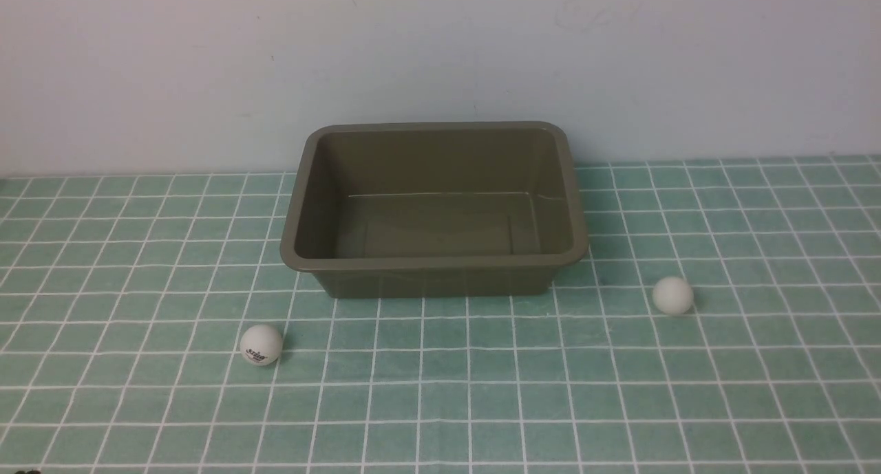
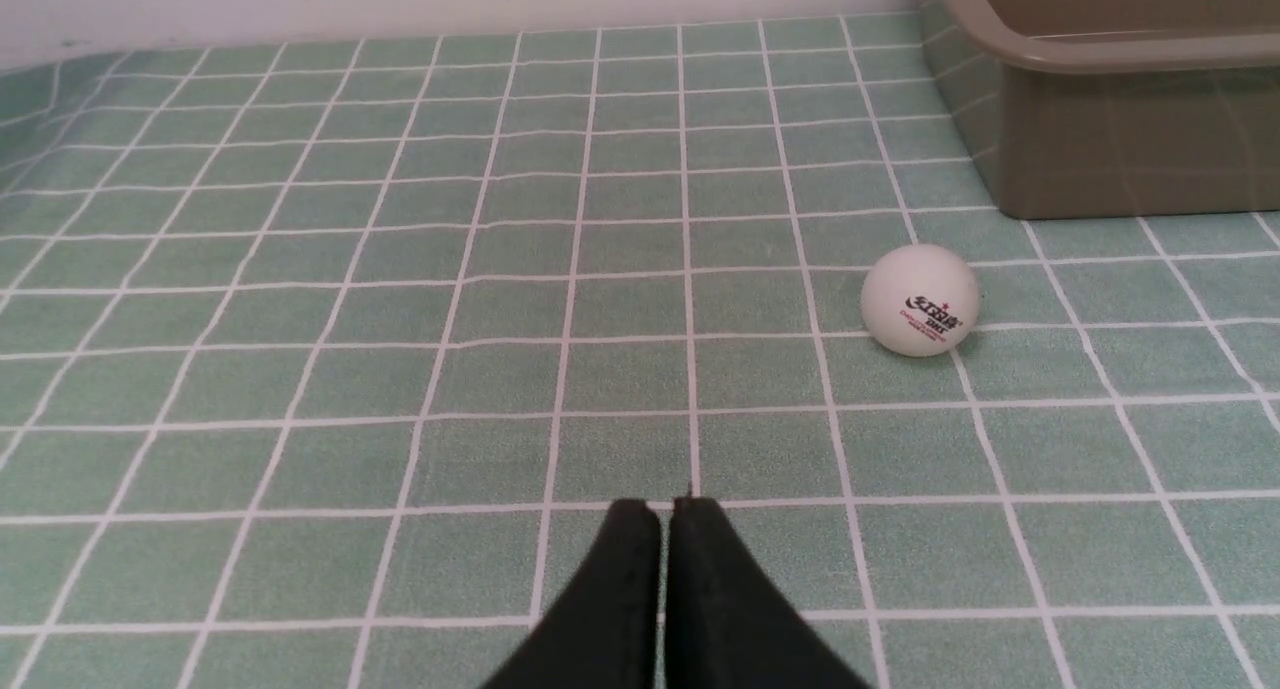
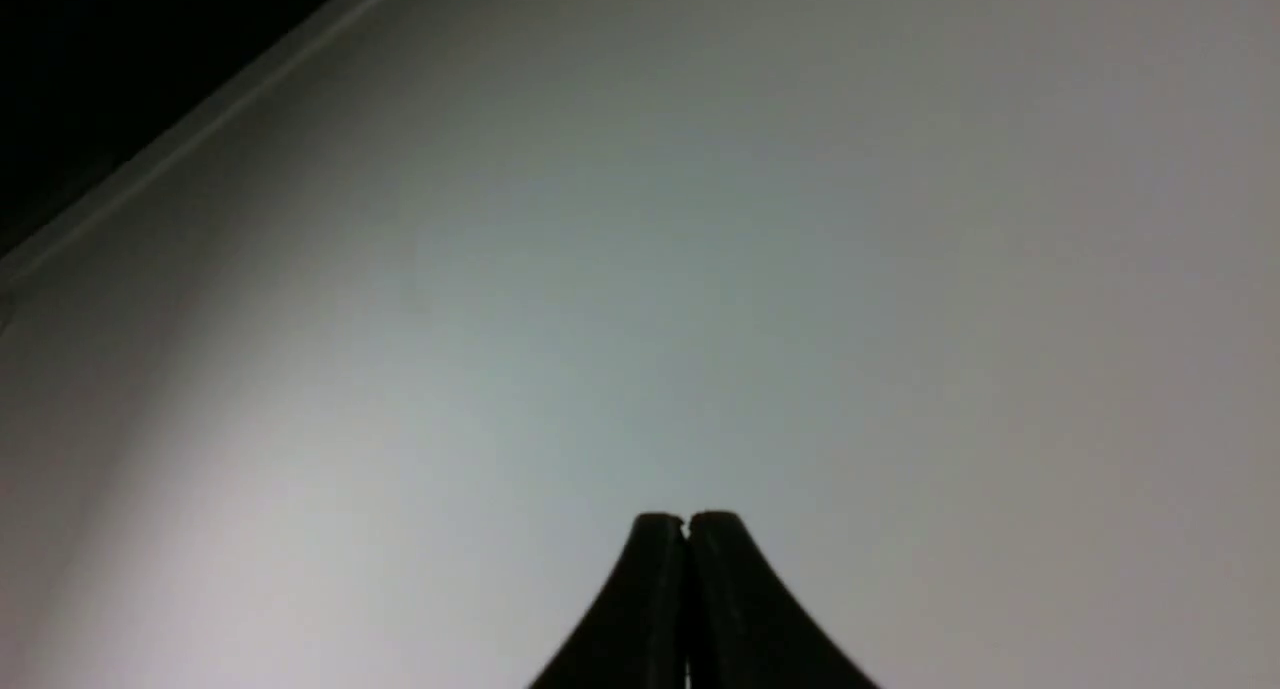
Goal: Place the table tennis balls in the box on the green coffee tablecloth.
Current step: 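Reach for and grasp a ping pong ball on the table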
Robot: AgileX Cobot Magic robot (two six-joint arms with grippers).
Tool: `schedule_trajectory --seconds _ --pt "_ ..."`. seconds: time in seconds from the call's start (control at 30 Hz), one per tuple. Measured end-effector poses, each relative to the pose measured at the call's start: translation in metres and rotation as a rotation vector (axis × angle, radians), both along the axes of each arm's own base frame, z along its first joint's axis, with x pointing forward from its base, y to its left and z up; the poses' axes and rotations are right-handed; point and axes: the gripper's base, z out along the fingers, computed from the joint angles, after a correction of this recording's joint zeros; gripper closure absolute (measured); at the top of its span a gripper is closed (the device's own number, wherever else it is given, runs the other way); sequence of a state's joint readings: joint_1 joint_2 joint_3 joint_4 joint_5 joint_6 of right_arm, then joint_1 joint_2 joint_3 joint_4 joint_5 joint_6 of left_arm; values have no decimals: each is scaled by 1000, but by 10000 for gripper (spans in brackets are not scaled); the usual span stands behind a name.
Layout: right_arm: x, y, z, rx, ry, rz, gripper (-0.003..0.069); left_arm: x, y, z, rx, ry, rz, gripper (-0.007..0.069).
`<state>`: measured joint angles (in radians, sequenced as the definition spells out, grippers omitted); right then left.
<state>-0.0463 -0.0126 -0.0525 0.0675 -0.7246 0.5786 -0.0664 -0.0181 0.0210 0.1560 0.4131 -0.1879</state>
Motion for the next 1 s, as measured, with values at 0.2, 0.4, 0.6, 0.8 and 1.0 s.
schedule_trajectory --seconds 0.2,0.4,0.6,0.8,1.0 --pt "-16 25 56 -433 19 -157 676 0 0 0 0 0 0 629" --pt "3 26 87 -554 215 -202 676 0 0 0 0 0 0 629" --pt "53 21 96 -574 493 -163 676 0 0 0 0 0 0 629" --pt "92 24 102 -537 627 -22 676 0 0 0 0 0 0 629" --pt "114 31 128 -448 658 170 676 0 0 0 0 0 0 629"
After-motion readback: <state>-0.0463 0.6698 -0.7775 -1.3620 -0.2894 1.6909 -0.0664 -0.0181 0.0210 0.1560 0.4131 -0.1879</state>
